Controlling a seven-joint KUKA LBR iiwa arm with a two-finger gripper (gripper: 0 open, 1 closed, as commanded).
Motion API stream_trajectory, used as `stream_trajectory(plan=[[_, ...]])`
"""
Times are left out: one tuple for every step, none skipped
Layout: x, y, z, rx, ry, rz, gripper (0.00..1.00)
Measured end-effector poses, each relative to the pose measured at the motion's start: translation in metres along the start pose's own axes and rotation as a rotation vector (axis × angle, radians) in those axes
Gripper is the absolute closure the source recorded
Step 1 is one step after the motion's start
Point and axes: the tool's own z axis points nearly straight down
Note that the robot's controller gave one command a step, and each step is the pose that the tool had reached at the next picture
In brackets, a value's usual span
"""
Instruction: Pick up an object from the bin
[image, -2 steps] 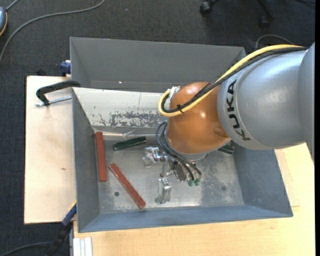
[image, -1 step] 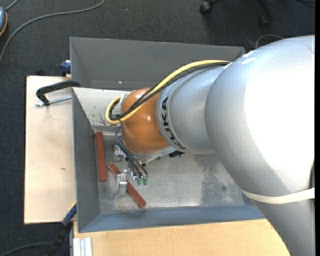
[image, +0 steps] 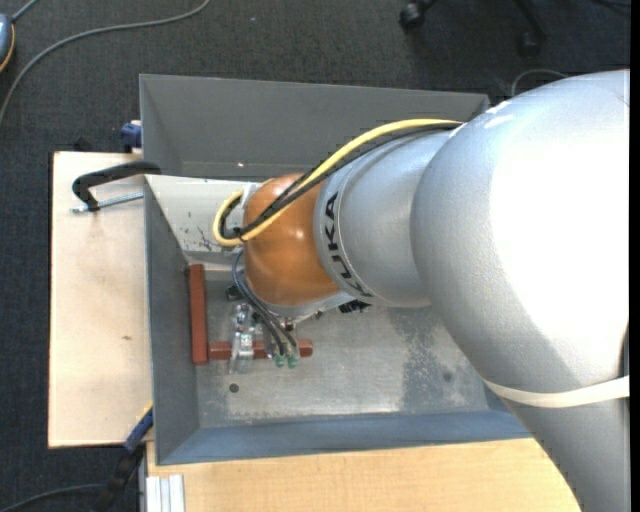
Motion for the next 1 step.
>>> stream_trajectory(plan=[[-0.0001,0.013,-0.1739,-0.003,-0.006,-0.019,1.0]])
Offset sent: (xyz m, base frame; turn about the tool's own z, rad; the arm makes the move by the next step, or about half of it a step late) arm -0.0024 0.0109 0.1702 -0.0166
